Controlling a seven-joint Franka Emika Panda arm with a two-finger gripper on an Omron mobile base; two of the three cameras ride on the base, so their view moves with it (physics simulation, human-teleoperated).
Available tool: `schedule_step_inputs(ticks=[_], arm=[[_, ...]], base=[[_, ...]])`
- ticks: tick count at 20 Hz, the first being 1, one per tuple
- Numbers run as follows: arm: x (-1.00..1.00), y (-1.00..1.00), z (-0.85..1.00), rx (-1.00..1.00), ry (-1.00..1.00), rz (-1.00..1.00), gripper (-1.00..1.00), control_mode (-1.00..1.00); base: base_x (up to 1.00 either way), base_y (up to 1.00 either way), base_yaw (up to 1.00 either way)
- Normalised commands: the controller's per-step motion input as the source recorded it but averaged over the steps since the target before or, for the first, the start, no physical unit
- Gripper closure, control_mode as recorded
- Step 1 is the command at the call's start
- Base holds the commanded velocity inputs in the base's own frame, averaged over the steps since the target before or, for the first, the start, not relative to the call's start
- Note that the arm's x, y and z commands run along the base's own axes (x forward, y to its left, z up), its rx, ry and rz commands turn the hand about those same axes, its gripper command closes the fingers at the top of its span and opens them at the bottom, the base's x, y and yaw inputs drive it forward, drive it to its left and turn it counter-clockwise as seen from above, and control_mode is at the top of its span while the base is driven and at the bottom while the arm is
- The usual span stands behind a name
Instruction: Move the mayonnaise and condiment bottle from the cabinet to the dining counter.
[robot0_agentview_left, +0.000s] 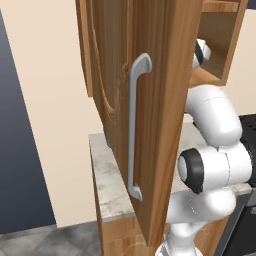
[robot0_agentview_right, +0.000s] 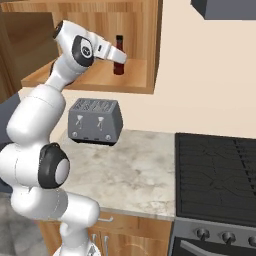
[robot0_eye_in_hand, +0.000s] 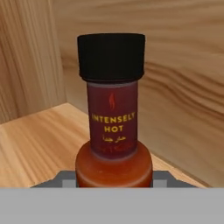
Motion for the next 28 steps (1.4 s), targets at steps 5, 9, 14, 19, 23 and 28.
schedule_step_inputs(ticks=[5, 9, 14, 19, 23, 28], arm=[[-0.97, 0.02, 0.00, 0.00, -0.20, 0.21, 1.00, -1.00], [-1.00, 0.00, 0.19, 0.00, -0.13, 0.20, 1.00, -1.00], [-1.00, 0.00, 0.25, -0.05, -0.01, 0.26, 1.00, -1.00], [-1.00, 0.07, 0.02, -0.14, 0.00, 0.41, 1.00, -1.00], [-1.00, 0.09, 0.00, -0.15, 0.00, 0.46, 1.00, -1.00], [-0.96, 0.11, 0.02, -0.09, 0.00, 0.30, 1.00, -1.00]], base=[[0.00, 0.00, 0.00], [0.00, 0.00, 0.00], [0.00, 0.00, 0.00], [0.00, 0.00, 0.00], [0.00, 0.00, 0.00], [0.00, 0.00, 0.00]])
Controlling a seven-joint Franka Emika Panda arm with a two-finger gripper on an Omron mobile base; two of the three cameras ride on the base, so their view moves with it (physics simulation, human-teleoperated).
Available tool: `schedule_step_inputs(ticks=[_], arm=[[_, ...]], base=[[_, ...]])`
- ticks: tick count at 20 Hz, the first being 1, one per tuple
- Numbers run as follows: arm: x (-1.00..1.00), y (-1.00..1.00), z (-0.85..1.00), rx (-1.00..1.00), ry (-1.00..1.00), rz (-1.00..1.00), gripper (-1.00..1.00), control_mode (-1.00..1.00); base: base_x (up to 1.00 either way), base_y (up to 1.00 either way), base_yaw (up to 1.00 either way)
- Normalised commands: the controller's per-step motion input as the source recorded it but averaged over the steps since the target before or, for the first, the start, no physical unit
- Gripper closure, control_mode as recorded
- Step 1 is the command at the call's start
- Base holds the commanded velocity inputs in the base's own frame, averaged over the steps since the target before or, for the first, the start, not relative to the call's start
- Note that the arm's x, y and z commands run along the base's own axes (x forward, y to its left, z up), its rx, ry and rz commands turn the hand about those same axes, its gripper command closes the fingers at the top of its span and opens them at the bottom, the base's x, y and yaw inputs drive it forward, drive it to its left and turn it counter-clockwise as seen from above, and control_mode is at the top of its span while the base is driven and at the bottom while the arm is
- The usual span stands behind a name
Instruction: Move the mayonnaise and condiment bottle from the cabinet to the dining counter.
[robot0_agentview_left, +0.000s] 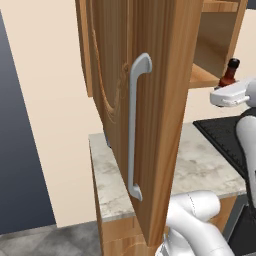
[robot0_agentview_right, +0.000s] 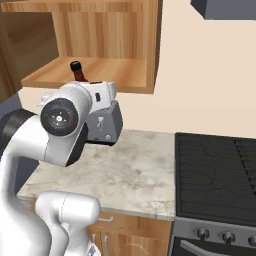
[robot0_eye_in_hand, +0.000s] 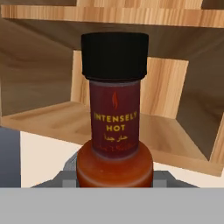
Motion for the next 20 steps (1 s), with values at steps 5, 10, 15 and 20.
schedule_step_inputs(ticks=[5, 10, 15, 20], arm=[[-0.71, 0.17, 0.01, -0.06, 0.00, 0.08, 1.00, -1.00], [-0.16, 0.15, 0.00, 0.00, 0.00, 0.00, 1.00, -1.00], [0.00, 0.04, 0.00, 0.00, 0.00, -0.03, 1.00, -1.00], [0.00, 0.00, 0.00, 0.00, 0.00, -0.02, 1.00, -1.00]], base=[[0.00, 0.00, 0.00], [0.00, 0.00, 0.00], [0.00, 0.00, 0.00], [0.00, 0.00, 0.00]])
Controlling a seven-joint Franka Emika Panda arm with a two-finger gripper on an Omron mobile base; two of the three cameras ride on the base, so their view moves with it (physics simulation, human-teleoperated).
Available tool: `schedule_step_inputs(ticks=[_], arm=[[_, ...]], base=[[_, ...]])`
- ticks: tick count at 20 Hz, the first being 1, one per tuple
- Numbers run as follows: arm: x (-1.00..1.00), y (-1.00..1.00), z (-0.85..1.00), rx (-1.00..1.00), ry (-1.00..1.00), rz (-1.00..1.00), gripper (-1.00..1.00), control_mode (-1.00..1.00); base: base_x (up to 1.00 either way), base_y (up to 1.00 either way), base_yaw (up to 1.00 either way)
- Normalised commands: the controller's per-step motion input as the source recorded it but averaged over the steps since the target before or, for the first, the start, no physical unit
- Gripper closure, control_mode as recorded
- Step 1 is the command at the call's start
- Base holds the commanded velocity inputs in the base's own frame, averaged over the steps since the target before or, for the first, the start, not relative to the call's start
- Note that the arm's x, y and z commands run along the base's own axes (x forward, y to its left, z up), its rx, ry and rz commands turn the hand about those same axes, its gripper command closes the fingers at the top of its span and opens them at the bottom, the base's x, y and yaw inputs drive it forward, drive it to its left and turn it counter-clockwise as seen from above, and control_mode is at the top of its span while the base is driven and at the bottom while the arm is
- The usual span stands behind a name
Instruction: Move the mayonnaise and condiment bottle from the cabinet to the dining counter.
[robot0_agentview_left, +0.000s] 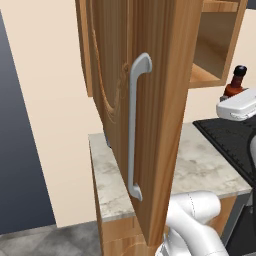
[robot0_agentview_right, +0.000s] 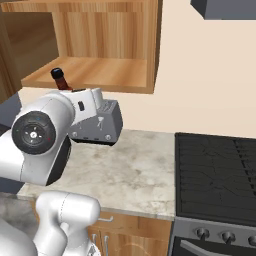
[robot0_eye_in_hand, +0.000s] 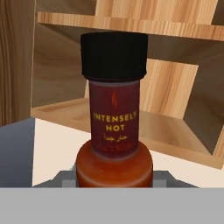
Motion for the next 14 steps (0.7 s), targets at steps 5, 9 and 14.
schedule_step_inputs(ticks=[5, 9, 14], arm=[[0.00, 0.00, 0.00, 0.00, 0.00, 0.00, 1.00, -1.00], [0.00, 0.00, 0.00, 0.00, 0.00, 0.00, 1.00, 1.00], [0.00, 0.00, 0.00, 0.00, 0.00, 0.00, 1.00, 1.00]], base=[[0.00, 0.00, 0.00], [0.00, 0.00, 0.00], [-0.50, -0.14, -0.05]])
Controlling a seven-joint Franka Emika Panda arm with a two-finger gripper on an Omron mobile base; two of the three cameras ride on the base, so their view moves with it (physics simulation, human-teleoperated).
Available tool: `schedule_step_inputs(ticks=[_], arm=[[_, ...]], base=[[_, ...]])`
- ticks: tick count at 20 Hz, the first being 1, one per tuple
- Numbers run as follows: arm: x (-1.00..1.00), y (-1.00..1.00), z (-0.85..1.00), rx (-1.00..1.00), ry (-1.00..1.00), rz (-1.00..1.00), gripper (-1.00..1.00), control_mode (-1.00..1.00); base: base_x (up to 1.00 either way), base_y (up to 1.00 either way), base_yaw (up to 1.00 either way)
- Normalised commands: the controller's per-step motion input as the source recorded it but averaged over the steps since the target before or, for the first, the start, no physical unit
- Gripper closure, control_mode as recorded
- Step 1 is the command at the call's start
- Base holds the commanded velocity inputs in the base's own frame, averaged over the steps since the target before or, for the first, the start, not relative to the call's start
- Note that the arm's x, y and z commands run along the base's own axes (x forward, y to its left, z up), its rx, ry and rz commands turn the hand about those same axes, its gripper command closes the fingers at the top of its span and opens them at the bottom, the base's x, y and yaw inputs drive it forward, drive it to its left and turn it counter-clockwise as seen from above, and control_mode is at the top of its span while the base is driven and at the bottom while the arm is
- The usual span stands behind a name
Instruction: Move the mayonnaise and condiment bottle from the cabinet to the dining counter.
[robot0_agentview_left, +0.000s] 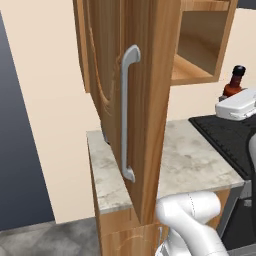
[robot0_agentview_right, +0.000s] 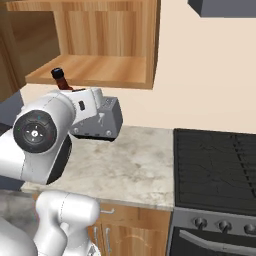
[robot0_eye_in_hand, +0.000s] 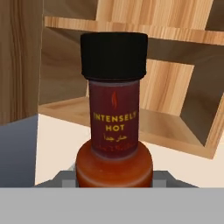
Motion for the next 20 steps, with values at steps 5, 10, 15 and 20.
schedule_step_inputs(ticks=[5, 10, 15, 20], arm=[[0.00, 0.00, 0.00, 0.00, 0.00, 0.00, 1.00, 1.00], [0.00, 0.00, 0.00, 0.00, 0.00, 0.00, 1.00, 1.00], [0.00, 0.00, 0.00, 0.00, 0.00, 0.00, 1.00, 1.00], [0.00, 0.00, 0.00, 0.00, 0.00, 0.00, 1.00, 1.00]], base=[[-0.74, -0.44, -0.24], [-0.50, -0.47, -0.51], [-0.01, -0.66, -0.75], [0.00, -0.83, -0.79]])
